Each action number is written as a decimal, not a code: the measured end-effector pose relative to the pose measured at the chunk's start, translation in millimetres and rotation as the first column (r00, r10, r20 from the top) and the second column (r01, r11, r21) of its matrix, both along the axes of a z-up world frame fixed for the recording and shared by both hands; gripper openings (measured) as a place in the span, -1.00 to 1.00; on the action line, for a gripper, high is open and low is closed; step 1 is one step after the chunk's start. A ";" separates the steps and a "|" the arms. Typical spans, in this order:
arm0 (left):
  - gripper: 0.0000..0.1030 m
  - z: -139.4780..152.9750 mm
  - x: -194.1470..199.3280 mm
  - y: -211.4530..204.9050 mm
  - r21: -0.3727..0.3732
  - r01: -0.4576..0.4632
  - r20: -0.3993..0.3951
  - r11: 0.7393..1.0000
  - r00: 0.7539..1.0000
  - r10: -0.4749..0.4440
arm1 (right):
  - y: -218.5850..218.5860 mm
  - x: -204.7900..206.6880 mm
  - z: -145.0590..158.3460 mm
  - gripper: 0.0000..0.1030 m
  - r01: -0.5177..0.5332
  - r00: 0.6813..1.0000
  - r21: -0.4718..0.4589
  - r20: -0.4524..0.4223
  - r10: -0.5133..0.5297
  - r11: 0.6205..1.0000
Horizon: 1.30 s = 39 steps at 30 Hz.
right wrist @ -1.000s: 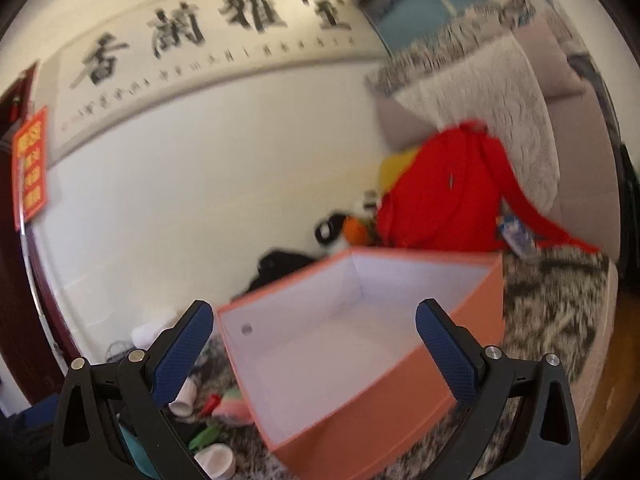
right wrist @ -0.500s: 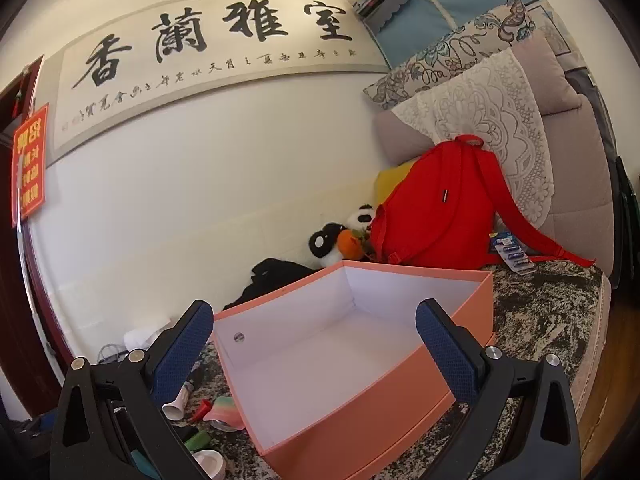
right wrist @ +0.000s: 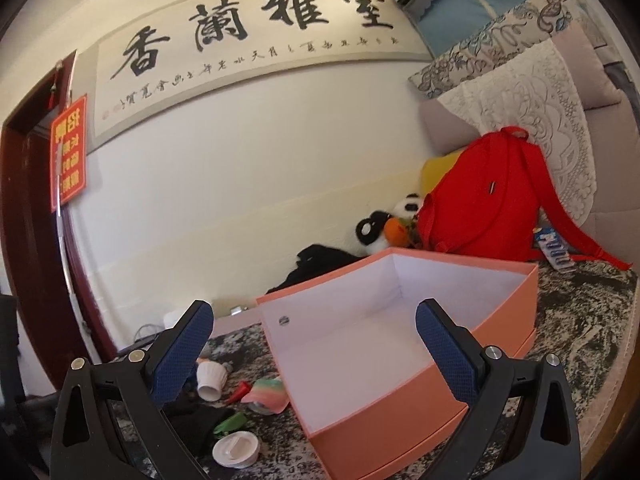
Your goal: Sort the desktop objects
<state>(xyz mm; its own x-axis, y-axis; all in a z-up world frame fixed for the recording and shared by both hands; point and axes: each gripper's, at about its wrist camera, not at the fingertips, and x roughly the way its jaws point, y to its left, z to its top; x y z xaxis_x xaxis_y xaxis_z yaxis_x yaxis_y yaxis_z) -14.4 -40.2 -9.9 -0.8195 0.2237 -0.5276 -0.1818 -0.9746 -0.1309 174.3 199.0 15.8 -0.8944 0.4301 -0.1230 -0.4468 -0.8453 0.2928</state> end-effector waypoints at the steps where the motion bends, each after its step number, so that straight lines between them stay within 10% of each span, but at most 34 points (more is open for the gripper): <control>1: 0.98 -2.0 -4.7 -8.7 -0.026 -0.019 -0.002 0.999 1.000 0.019 | 0.5 -1.8 -0.6 1.00 -0.012 1.000 -0.007 0.007 0.012 1.000; 5: 0.98 -21.1 -21.4 -27.7 -0.155 -0.081 0.009 0.985 0.996 0.084 | -2.0 -12.3 -5.0 1.00 -0.068 0.996 -0.023 0.049 0.069 0.997; 28: 0.98 -120.3 -98.5 66.9 -0.268 -0.070 0.373 0.961 0.912 0.170 | -35.4 -34.9 -25.8 1.00 -0.120 0.982 0.074 0.158 0.107 0.990; 35: -0.09 -111.9 -93.6 53.7 -0.224 -0.073 0.345 0.972 0.927 0.149 | -21.5 -44.5 -31.0 1.00 -0.290 0.948 -0.067 0.115 0.296 0.955; 39: -0.18 -101.0 -89.5 32.7 -0.171 -0.088 0.335 0.981 0.931 0.142 | -18.9 -61.8 -37.3 1.00 -0.418 0.891 -0.162 0.117 0.438 0.894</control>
